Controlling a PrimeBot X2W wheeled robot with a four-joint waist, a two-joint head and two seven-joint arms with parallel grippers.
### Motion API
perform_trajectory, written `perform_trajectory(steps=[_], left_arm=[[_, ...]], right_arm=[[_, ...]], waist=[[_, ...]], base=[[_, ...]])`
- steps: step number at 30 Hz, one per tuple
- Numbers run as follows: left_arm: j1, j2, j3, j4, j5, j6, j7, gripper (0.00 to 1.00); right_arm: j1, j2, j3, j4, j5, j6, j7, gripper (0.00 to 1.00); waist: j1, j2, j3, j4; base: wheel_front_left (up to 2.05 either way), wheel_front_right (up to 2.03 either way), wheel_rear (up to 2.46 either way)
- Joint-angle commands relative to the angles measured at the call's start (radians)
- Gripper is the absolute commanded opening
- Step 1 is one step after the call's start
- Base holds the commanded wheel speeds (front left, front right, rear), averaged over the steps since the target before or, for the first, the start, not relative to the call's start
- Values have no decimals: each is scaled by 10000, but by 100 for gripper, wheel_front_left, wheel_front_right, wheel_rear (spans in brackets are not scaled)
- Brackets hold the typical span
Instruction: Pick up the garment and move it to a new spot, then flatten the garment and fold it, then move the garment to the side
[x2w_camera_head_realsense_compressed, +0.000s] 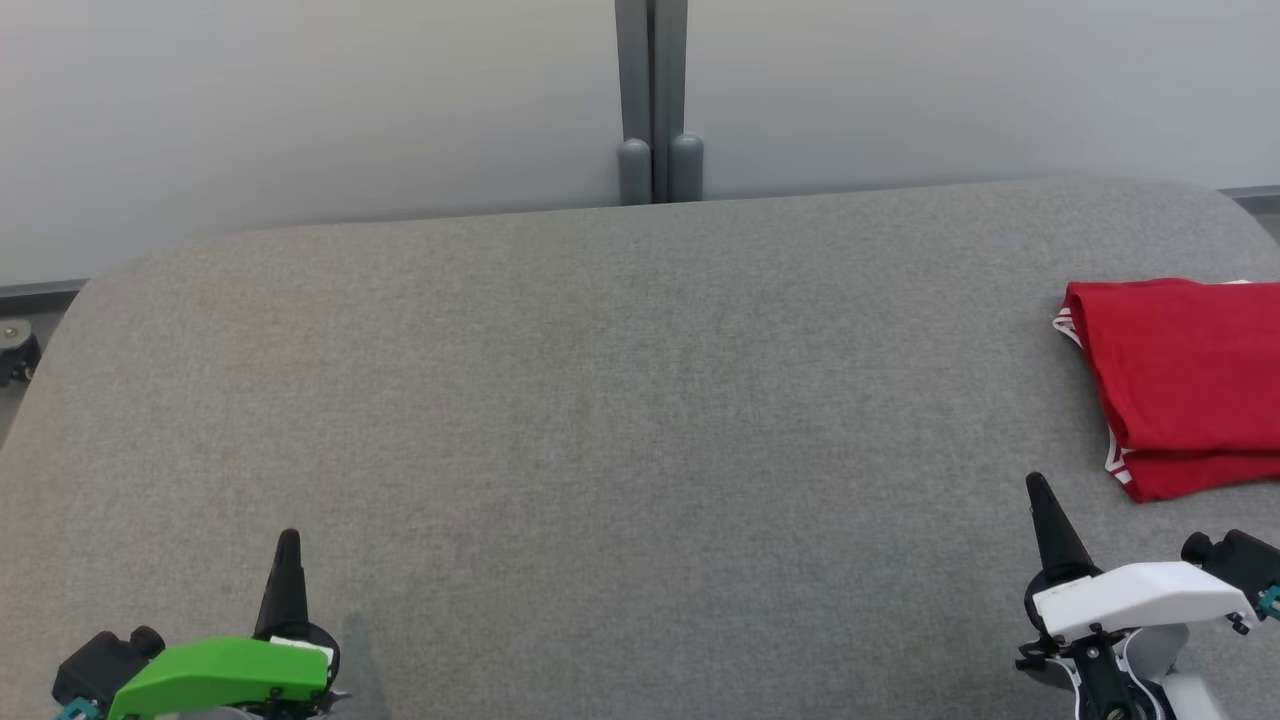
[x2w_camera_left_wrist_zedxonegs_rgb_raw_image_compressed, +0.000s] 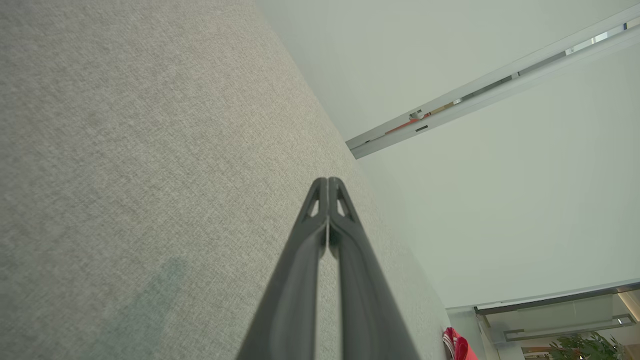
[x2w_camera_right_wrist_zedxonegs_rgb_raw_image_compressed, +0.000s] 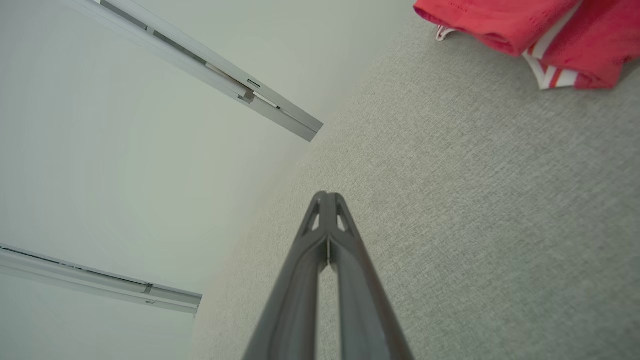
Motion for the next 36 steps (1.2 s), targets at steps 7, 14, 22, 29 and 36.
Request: perform_trajectory(steps=[7, 14, 22, 29, 36], left_arm=[[-388, 45, 157, -142, -787, -16, 256, 0], [-508, 47, 244, -168, -1389, -17, 435, 0], [-594, 50, 338, -191, -2007, -19, 623, 0], [-688, 52, 409, -212, -2557, -21, 781, 0], [-761, 55, 474, -237, -3060, -23, 945, 0]], right_arm=[[-217, -62, -116, -198, 972, -6, 247, 0], [-245, -67, -176, -240, 1691, -7, 431, 0], [-264, -71, -238, -285, 2426, -7, 620, 0], [-275, -77, -296, -322, 3080, -6, 800, 0], [-287, -81, -349, -355, 3659, -6, 943, 0]], waist=[[0, 0, 6, 4], [0, 0, 11, 8], [0, 0, 17, 12], [0, 0, 23, 16], [0, 0, 28, 20]], base=[[0, 0, 0], [0, 0, 0], [0, 0, 0], [0, 0, 0], [0, 0, 0]])
